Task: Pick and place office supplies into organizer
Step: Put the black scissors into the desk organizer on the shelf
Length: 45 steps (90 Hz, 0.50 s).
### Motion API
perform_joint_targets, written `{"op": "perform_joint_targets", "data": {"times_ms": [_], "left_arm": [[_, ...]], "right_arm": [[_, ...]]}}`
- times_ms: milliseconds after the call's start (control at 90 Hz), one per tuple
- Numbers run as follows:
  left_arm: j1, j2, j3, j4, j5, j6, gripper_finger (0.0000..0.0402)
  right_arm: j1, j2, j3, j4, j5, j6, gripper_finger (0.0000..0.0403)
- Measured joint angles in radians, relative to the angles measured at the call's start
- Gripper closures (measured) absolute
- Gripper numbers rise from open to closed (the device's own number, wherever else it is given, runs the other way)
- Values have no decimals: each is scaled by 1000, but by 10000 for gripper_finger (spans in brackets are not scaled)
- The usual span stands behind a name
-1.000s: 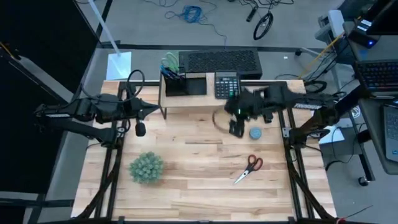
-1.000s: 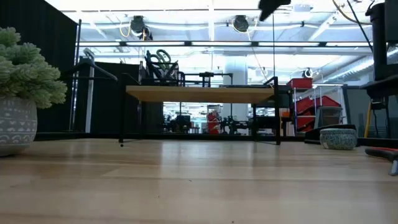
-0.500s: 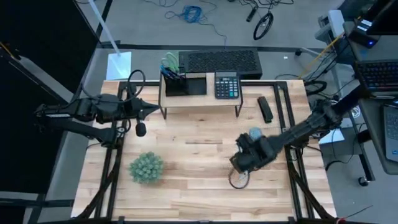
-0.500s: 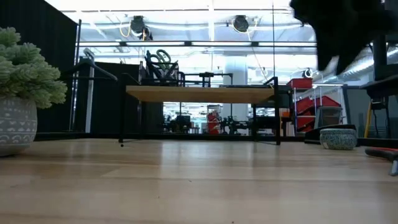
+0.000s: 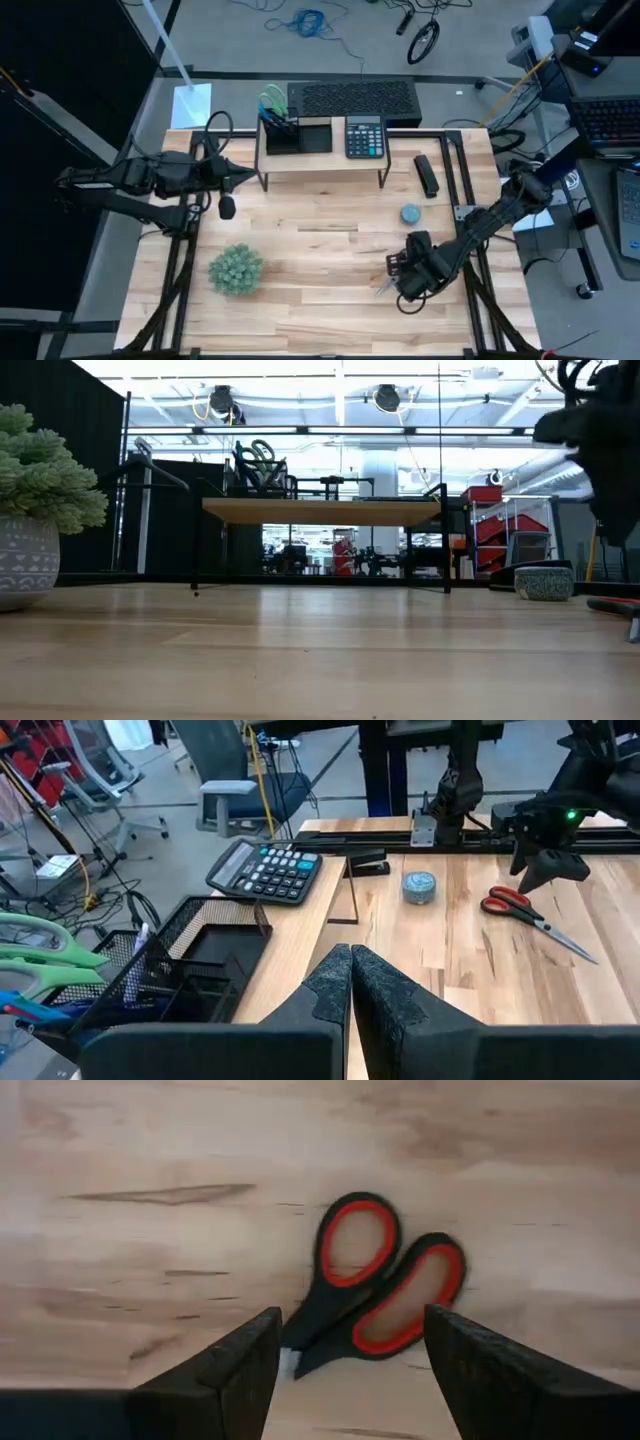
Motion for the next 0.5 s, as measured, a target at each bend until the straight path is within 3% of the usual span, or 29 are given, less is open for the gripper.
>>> {"op": "perform_joint_targets", "data": {"times_ms": [200,500], "left_arm": [[0,2,0,0,0,0,402],[0,2,0,0,0,1,402]], "right_arm": [[0,0,-84,77,-4,78,182],[-7,0,-141,143,-20,113,223]]}}
